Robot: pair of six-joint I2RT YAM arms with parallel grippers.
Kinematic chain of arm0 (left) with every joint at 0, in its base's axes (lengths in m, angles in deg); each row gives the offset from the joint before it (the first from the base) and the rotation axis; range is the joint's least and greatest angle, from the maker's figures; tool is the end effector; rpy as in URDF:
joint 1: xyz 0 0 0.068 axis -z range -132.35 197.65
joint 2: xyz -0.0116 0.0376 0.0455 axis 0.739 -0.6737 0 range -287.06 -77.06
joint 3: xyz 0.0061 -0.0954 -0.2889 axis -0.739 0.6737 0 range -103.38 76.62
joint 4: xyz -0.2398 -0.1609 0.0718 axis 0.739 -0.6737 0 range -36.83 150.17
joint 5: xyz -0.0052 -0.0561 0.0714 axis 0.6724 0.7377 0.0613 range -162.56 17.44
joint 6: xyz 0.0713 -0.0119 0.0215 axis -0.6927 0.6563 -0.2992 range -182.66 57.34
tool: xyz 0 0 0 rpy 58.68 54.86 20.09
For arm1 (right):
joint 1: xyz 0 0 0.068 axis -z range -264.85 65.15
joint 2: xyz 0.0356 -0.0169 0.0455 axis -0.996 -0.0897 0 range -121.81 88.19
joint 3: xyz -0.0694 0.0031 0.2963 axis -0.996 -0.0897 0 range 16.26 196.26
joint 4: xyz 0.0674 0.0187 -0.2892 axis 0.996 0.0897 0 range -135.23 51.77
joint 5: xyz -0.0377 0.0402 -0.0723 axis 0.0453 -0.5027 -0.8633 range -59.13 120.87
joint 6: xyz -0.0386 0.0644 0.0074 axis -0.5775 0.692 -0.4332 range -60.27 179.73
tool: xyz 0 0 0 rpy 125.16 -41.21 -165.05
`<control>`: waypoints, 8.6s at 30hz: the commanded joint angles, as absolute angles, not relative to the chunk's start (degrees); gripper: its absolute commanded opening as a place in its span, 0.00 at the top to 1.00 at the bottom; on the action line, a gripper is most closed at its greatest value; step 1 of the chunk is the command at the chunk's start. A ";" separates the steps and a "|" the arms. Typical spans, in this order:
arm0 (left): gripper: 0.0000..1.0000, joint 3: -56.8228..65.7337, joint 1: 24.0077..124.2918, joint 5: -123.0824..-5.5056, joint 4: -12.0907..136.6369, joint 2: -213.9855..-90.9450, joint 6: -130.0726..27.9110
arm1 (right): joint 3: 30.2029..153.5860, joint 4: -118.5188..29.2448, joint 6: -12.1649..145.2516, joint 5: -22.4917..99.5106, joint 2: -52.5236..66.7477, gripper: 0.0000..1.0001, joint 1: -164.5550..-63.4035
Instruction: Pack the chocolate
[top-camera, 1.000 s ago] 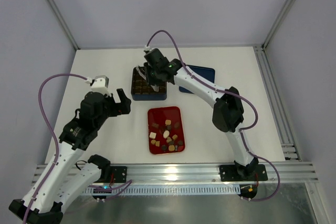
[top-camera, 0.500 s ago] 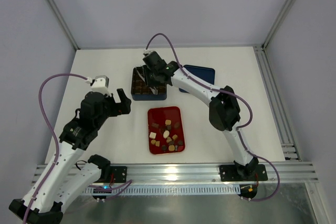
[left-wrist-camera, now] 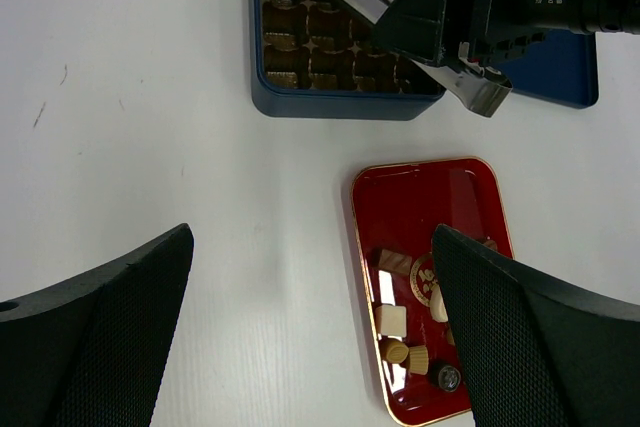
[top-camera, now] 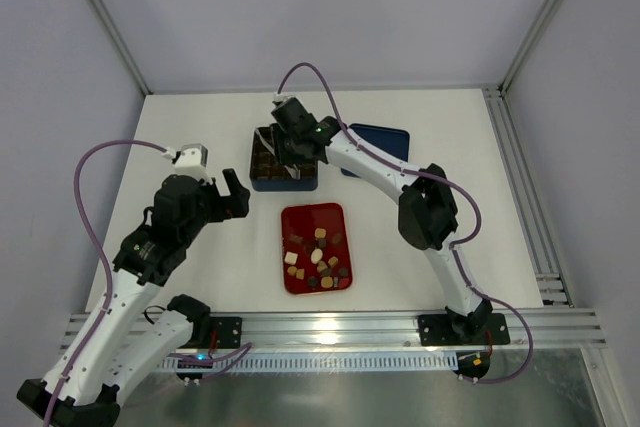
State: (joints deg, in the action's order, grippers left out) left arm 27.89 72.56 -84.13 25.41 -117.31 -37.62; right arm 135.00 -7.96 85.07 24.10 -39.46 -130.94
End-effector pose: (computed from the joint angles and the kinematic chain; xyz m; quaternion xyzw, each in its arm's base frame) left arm 0.1752 -0.0673 0.3458 -0.0542 0.8449 -0.1442 0.5123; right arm 0.4113 0.4163 0.2646 -0.1451 0.9150 0.1729 0.3344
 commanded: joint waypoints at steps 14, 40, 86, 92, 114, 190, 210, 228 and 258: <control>0.00 26.61 72.70 -85.04 25.63 -116.96 -37.44 | 138.87 -7.45 83.20 21.03 -29.85 0.57 -130.73; 0.00 26.70 72.70 -83.63 25.63 -116.08 -37.08 | 89.13 7.06 87.94 21.20 16.12 0.57 -143.37; 0.00 26.79 72.70 -84.24 25.01 -116.08 -37.17 | 90.09 1.96 82.67 23.40 1.01 0.65 -151.83; 0.00 26.79 72.70 -84.07 25.01 -116.17 -37.17 | 90.79 2.49 82.32 23.57 0.30 0.69 -151.82; 0.00 26.70 72.70 -84.16 25.19 -116.17 -37.35 | 92.11 3.81 82.58 22.78 -1.72 0.63 -151.74; 0.01 26.70 72.70 -84.60 25.54 -116.79 -37.52 | 137.55 -1.90 76.96 23.84 -31.95 0.75 -128.45; 0.00 26.70 72.70 -84.60 25.45 -116.79 -37.70 | 136.67 -3.31 77.57 23.93 -34.85 0.64 -128.45; 0.00 26.79 72.70 -84.42 25.36 -116.00 -37.35 | 137.29 -1.12 77.48 22.17 -29.95 0.59 -128.53; 0.00 26.88 72.70 -83.89 25.37 -115.12 -37.35 | 85.00 7.41 94.97 18.30 15.77 0.60 -147.34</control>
